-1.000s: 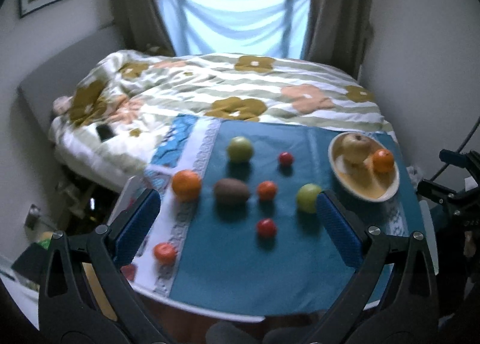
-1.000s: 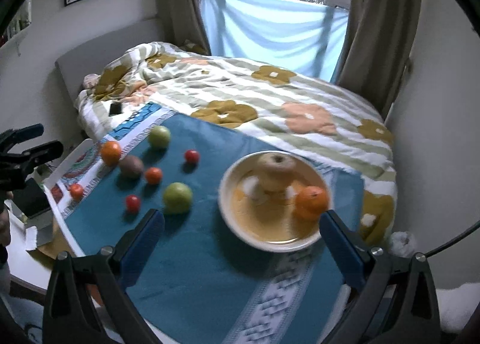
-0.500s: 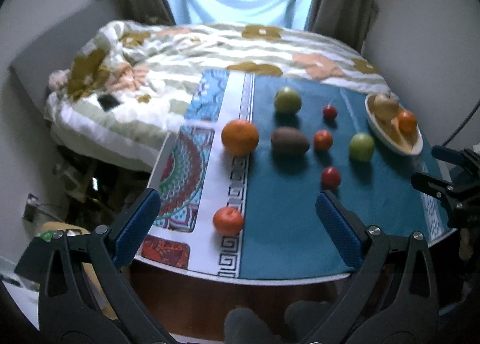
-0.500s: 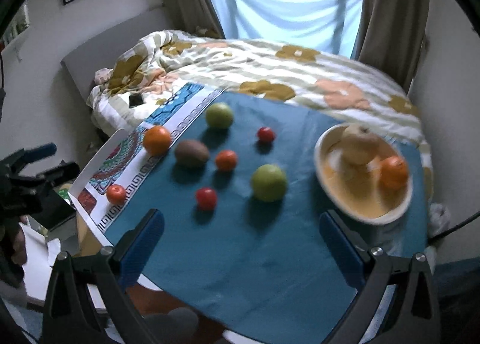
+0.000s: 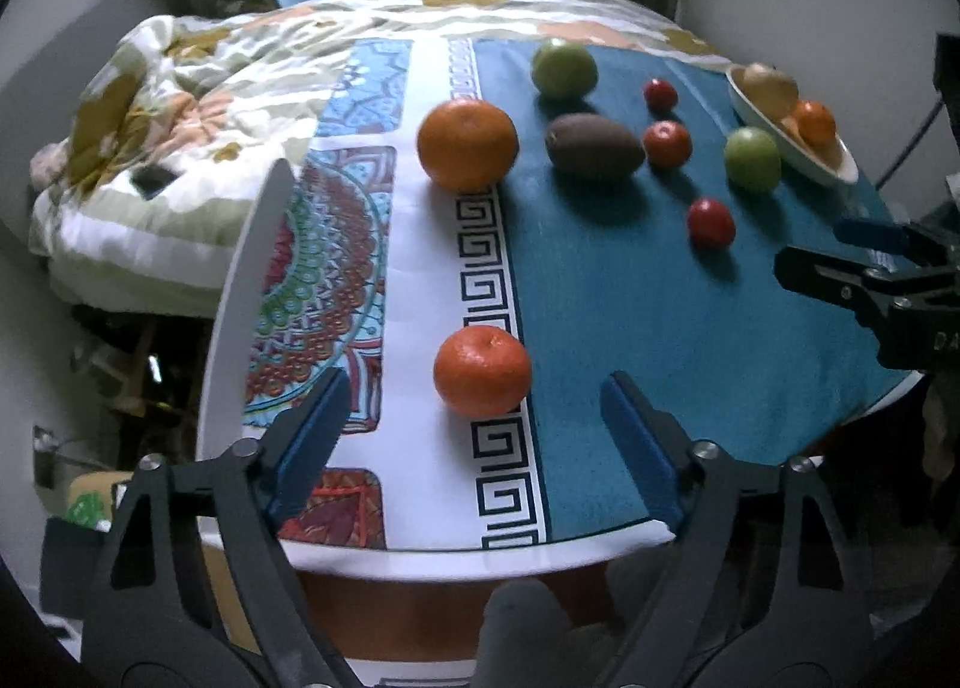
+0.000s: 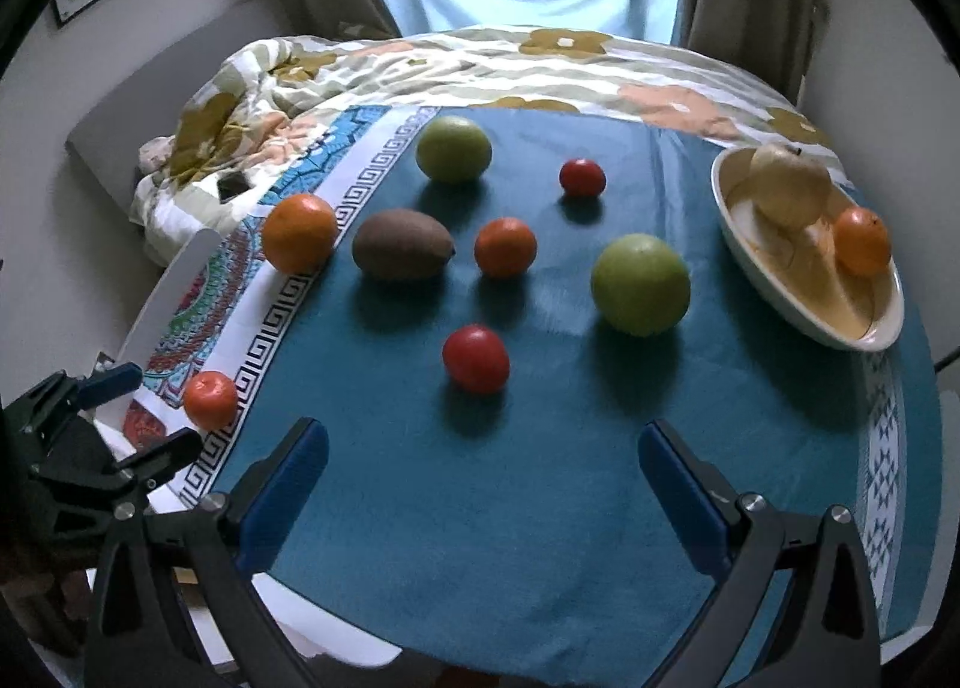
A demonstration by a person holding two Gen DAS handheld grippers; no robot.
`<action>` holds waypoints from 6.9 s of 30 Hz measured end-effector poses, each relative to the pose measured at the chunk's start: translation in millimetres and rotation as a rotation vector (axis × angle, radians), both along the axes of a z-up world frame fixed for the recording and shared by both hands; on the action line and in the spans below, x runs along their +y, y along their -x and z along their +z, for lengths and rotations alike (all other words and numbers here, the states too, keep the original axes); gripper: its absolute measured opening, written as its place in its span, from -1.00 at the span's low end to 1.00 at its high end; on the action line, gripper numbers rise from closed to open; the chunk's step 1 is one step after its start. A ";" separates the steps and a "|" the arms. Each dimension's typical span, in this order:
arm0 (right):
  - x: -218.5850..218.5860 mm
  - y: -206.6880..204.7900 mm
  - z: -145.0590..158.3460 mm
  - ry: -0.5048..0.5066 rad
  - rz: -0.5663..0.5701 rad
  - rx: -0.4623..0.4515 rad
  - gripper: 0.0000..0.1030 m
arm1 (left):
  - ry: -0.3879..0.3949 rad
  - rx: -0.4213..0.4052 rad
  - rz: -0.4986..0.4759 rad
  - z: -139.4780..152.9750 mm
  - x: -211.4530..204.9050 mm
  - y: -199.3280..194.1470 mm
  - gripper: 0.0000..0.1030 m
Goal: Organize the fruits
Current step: 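Move both tools back over the remaining fruits on the cloth, then grasp the tangerine with the left gripper while the right gripper grasps a red tomato, then carry the tangerine into the bowl and release it with the left gripper, then lower the red tomato into the bowl and open the right gripper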
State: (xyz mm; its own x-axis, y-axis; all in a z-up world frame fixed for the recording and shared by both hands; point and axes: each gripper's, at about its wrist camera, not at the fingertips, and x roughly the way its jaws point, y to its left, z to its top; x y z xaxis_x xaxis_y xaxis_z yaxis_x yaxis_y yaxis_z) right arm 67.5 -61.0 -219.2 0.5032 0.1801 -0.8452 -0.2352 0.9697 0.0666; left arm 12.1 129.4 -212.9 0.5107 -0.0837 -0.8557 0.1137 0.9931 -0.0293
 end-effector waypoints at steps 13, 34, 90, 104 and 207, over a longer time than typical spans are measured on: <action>14.0 -15.1 -28.2 0.034 0.052 0.066 0.48 | -0.003 0.052 0.019 -26.7 -8.2 -12.6 -0.04; 15.8 -34.0 -34.0 0.018 0.091 0.075 0.04 | -0.032 0.069 0.060 -25.2 -10.4 -19.0 -0.17; 18.1 -54.1 -37.7 -0.043 0.224 0.064 -0.46 | -0.026 0.047 0.161 2.2 -20.9 -20.6 -0.17; 12.8 -48.6 0.5 -0.089 0.268 -0.031 -0.47 | -0.043 0.004 0.147 24.9 -35.5 -22.0 -0.18; -233.9 -105.5 13.6 -0.077 0.124 -0.053 0.99 | -0.050 -0.041 -0.076 53.4 -229.9 -136.9 1.00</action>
State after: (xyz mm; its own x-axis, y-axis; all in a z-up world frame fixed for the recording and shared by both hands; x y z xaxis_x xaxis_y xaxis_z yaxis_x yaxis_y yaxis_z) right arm 173.0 -294.9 -205.6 0.5167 0.3076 -0.7990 -0.3585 0.9252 0.1243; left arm 149.1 -100.4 -159.5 0.5392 -0.0813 -0.8383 0.1886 0.9817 0.0261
